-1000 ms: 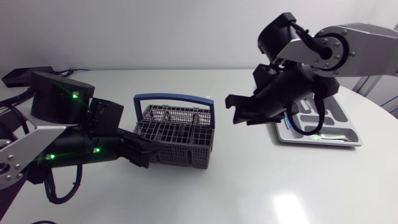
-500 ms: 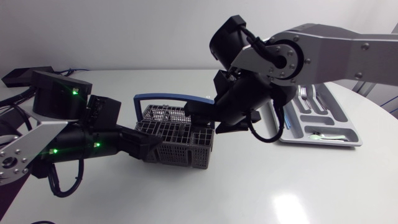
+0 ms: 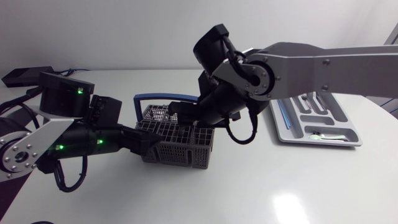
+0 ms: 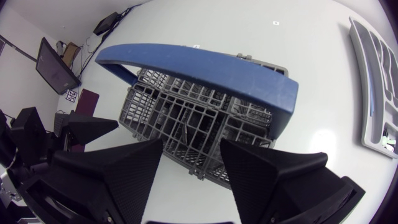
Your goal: Unload the cutlery basket into the drawer organizer.
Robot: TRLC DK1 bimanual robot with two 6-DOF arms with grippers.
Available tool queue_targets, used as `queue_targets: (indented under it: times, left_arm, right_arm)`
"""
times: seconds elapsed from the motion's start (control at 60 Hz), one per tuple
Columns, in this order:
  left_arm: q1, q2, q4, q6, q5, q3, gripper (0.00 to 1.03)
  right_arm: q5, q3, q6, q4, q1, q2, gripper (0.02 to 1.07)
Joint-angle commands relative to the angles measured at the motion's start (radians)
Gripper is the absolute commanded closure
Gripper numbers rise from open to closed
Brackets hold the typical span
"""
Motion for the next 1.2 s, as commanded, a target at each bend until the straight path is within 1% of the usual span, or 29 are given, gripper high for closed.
queue_targets:
  times: [0.0,0.167,0.217,0.317,0.367,0.4,0.433,0.5,0.583,0.633,0.733,0.817,0.833,0.85,1.183]
  left_arm:
    - [0.013,0.021,0.015,0.011,0.02,-0.026,0.11]
    - [0.024,0.032,0.027,0.011,0.029,-0.031,0.11]
    - [0.025,0.034,0.029,0.011,0.031,-0.032,0.11]
    - [0.031,0.034,0.03,0.012,0.037,-0.034,0.11]
    - [0.033,0.034,0.03,0.014,0.037,-0.035,0.11]
    - [0.034,0.034,0.03,0.014,0.037,-0.035,0.11]
    - [0.036,0.034,0.032,0.015,0.039,-0.037,0.11]
    - [0.041,0.032,0.032,0.017,0.04,-0.04,0.11]
    - [0.042,0.032,0.035,0.019,0.042,-0.046,0.11]
    - [0.042,0.032,0.036,0.019,0.042,-0.048,0.11]
    - [0.042,0.032,0.036,0.017,0.042,-0.049,0.11]
    - [0.042,0.031,0.036,0.019,0.042,-0.049,0.11]
    - [0.042,0.031,0.036,0.019,0.042,-0.049,0.11]
    - [0.042,0.031,0.036,0.019,0.042,-0.051,0.11]
    - [0.041,0.031,0.039,0.017,0.042,-0.054,0.11]
  right_arm:
    - [0.01,-0.029,0.021,0.025,0.009,0.03,0.52]
    - [0.01,-0.03,0.021,0.046,0.015,0.06,0.53]
    - [0.016,-0.039,0.023,0.063,0.02,0.066,0.57]
    - [0.029,-0.049,0.021,0.088,0.032,0.073,0.58]
    - [0.043,-0.049,0.021,0.098,0.037,0.079,0.61]
    - [0.045,-0.049,0.021,0.101,0.04,0.083,0.62]
    - [0.056,-0.05,0.021,0.104,0.043,0.086,0.66]
    - [0.062,-0.056,0.021,0.114,0.047,0.09,0.66]
    - [0.075,-0.062,0.021,0.129,0.051,0.098,0.73]
    - [0.088,-0.064,0.021,0.135,0.052,0.102,0.78]
    - [0.1,-0.072,0.02,0.152,0.057,0.11,0.81]
    - [0.126,-0.076,0.018,0.166,0.06,0.112,0.95]
    - [0.126,-0.076,0.017,0.166,0.06,0.112,0.96]
    - [0.129,-0.078,0.017,0.169,0.06,0.112,1.01]
    - [0.117,-0.082,-0.003,0.161,0.067,0.047,1.01]
